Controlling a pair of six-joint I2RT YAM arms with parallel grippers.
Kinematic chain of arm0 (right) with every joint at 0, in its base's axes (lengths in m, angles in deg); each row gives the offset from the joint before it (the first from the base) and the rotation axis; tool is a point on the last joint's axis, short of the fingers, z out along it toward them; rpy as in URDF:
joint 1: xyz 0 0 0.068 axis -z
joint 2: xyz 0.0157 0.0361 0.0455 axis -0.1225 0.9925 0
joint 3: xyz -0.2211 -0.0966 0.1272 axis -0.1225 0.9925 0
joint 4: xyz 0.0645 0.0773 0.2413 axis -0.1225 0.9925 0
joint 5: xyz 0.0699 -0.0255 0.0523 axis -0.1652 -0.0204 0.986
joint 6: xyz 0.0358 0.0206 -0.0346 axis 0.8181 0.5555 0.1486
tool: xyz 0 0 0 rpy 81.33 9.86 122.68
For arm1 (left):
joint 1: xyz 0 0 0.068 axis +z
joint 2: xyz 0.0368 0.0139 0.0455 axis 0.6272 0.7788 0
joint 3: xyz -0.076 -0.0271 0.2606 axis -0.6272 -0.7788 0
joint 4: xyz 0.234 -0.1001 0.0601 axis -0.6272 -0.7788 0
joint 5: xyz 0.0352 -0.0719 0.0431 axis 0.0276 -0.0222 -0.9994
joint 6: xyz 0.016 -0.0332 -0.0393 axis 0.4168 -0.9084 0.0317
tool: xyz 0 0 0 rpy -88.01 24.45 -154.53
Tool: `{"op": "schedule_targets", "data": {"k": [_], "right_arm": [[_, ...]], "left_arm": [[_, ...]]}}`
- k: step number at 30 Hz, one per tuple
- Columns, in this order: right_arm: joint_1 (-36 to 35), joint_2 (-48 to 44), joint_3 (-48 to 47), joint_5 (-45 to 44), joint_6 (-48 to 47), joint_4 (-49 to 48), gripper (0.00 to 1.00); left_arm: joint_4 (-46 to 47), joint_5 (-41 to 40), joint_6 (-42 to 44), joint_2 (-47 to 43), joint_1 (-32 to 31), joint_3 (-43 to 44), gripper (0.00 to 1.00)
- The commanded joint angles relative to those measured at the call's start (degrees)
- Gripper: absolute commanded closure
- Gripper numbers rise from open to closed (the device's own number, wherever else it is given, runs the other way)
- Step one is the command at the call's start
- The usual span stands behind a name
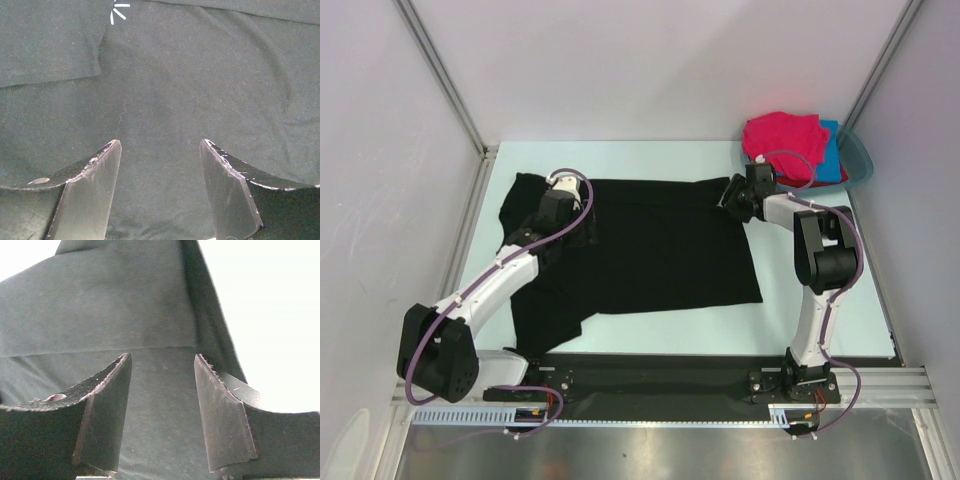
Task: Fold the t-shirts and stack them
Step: Fold the tshirt
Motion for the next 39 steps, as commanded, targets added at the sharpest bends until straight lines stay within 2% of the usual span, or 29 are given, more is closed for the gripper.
{"op": "schedule_targets", "data": {"k": [1, 6, 15, 21, 24, 25, 39], "right_arm": [[0.8, -2.5, 0.3, -7.1, -1.1, 3.9, 0.42], [1.8, 0.4, -1.3, -5.2, -1.3, 3.1, 0.45], [1.8, 3.8, -4.4, -3.0, -1.7, 2.7, 0.61], [2.3, 4.9, -5.2, -1.5, -2.5, 2.2, 0.78], [2.3, 4.8, -5.2, -1.0, -2.9, 1.9, 0.96], [2.3, 4.7, -5.2, -0.8, -2.9, 1.9, 0.99], [3.0, 0.8, -5.7, -3.1, -5.4, 1.5, 1.00]], "left_arm": [[1.0, 1.0, -0.4, 0.2, -0.3, 1.7, 0.30], [0.6, 1.0, -0.6, 0.9, -0.3, 2.2, 0.30], [0.1, -0.1, -0.4, 2.1, -0.3, 2.7, 0.30], [-0.1, -0.1, -0.4, 3.3, -0.3, 3.3, 0.30], [-0.1, -0.1, -0.5, 4.0, -0.3, 3.4, 0.30], [-0.1, -0.1, -0.5, 4.0, -0.3, 3.4, 0.30], [0.1, -0.3, -0.6, 4.2, -0.3, 3.3, 0.30]]}}
